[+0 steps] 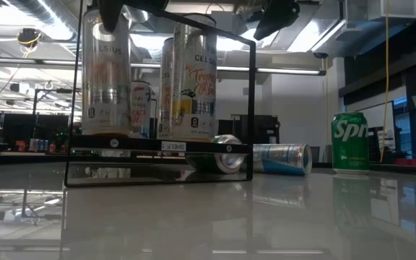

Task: Place canned beverage on shelf
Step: Put the white yellow soda on the shelf aligned with the other white yellow soda cans

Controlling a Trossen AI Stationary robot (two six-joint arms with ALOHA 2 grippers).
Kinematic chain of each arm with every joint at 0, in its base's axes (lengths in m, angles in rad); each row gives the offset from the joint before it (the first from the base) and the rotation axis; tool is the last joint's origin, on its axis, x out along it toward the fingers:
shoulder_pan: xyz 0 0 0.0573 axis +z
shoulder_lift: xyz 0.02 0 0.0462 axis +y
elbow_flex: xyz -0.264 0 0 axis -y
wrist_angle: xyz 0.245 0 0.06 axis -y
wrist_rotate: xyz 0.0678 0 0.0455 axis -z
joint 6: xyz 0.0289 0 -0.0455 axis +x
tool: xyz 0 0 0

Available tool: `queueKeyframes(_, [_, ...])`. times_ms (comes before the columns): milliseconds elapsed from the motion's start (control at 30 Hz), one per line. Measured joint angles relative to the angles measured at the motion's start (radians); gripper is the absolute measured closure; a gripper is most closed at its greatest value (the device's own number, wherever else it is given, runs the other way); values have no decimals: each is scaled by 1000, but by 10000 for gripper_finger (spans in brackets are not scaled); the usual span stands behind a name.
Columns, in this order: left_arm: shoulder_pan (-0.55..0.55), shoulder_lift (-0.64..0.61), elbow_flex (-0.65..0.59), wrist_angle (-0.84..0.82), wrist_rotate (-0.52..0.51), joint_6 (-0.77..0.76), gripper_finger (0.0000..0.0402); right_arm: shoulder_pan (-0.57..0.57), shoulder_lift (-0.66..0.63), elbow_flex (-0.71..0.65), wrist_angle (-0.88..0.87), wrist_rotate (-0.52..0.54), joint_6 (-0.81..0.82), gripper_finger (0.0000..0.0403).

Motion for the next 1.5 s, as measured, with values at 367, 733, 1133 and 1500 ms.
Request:
queueKeyframes(367, [-1,9,0,23,5,-34,140,0,0,0,4,0,0,72])
queueKeyframes(733, [-1,11,-2,52,0,-25,125,0,0,0,4,0,0,72])
queueKeyframes(1133, [-1,11,-3,55,5,-14,123,0,0,0,4,0,0,72])
queueKeyframes(1500, [-1,13,-4,59,16,35,71,0,0,0,4,0,0,72])
